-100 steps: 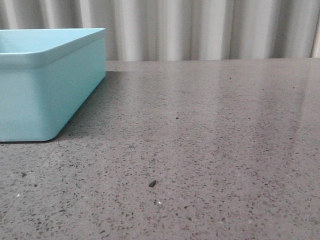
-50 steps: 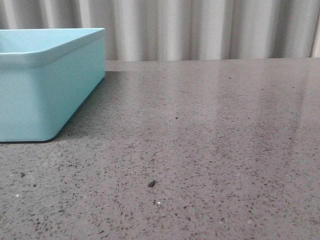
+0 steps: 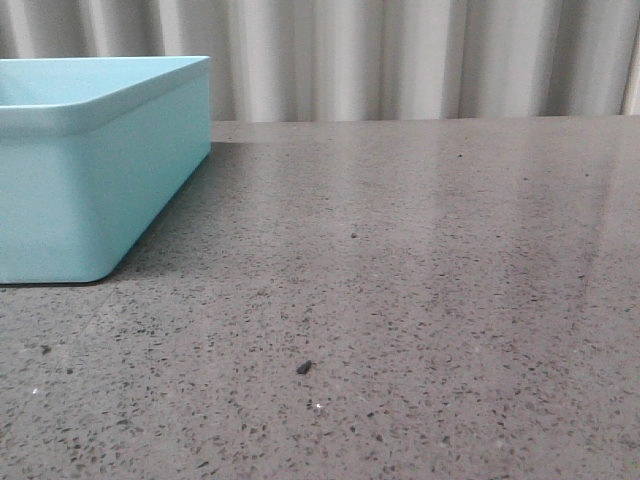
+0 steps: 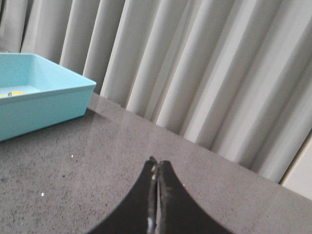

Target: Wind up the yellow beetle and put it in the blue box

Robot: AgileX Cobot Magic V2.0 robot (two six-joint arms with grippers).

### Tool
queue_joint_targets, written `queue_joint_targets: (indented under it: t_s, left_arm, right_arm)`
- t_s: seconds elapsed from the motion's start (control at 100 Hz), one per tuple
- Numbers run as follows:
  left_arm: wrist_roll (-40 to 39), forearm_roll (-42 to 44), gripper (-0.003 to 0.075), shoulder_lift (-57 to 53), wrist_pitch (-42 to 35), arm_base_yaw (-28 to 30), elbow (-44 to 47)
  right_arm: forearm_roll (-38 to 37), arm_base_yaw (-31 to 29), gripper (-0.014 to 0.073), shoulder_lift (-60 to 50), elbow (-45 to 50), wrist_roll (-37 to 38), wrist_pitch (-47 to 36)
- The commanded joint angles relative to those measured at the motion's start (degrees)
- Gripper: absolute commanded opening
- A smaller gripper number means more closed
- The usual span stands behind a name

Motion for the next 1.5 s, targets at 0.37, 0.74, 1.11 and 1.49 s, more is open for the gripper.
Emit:
queue_joint_targets:
  t_s: [0.37,0.74,1.11,1.49]
  left_arm:
    - [-0.56,-0.57,-0.0021,-1.87,-2.44,0.09,1.41]
    - [-0.56,-0.57,-0.0021,-1.87,-2.44,0.09,1.41]
    - [-0.56,-0.57,-0.0021,-1.87,-2.44,0.09,1.41]
    - [-0.56,-0.57,-0.0021,-1.87,-2.44,0.09,1.41]
  right_arm:
    - [-4.18,-7.47,-0.0062,-0.3,18.11,10.55,-19.73]
    - [4.11,-18.25,-0.0062,-0.77,35.64,10.69,-24.36]
    - [2.85,-19.79,-0.0062,-0.77,35.74,10.92,-18.31]
    - [2.85,-19.79,-0.0062,-0.77,35.74,10.7,-18.41]
